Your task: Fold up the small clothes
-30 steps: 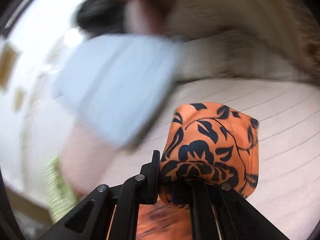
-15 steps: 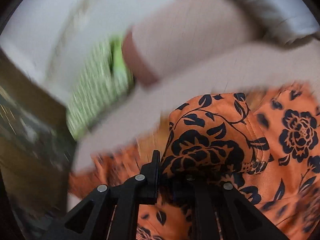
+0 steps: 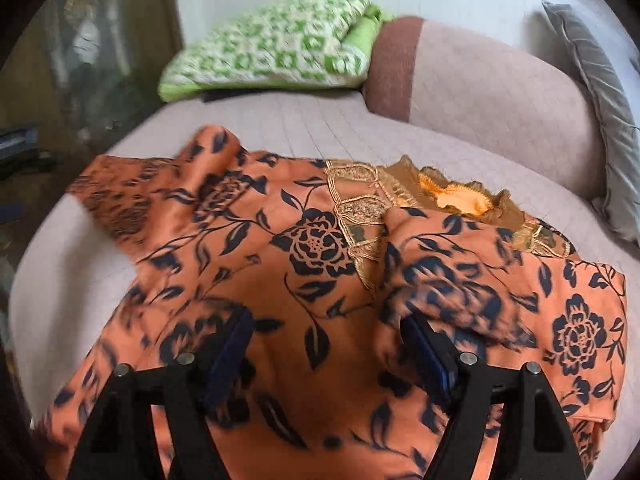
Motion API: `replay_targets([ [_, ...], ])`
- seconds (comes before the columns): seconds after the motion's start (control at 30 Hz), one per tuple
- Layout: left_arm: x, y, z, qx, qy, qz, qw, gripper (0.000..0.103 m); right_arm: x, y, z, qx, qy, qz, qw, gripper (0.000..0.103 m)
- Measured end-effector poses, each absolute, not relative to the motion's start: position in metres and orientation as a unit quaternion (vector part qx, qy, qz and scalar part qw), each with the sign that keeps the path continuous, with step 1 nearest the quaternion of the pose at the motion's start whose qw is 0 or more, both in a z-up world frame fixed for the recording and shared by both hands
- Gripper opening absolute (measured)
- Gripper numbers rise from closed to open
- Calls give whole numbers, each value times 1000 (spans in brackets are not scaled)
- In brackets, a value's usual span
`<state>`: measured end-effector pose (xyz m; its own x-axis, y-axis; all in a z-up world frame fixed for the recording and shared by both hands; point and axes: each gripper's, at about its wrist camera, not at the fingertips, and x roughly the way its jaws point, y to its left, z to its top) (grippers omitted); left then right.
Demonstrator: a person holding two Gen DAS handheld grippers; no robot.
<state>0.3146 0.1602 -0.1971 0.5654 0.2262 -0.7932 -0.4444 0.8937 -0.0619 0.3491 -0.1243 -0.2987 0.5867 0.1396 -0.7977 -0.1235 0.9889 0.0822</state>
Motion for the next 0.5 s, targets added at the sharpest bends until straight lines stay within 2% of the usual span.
replay_targets([
  [0.07,314,164,-197,-139,425,192,873,103,335,-142,-285,55,448,88,888,79],
  [0.2,313,167,-196,-155,426,190,871,103,318,-214,-281,254,424,83,865,79],
  [0.27,312,166,-196,-157,426,187,871,103,314,-259,-292,386,389,51,835,79],
  [0.37,313,163,-195,-151,426,186,873,103,323,-294,-317,504,381,20,775,79],
  [0.5,315,160,-194,-151,426,181,873,103,348,-297,-344,558,404,-2,725,80],
])
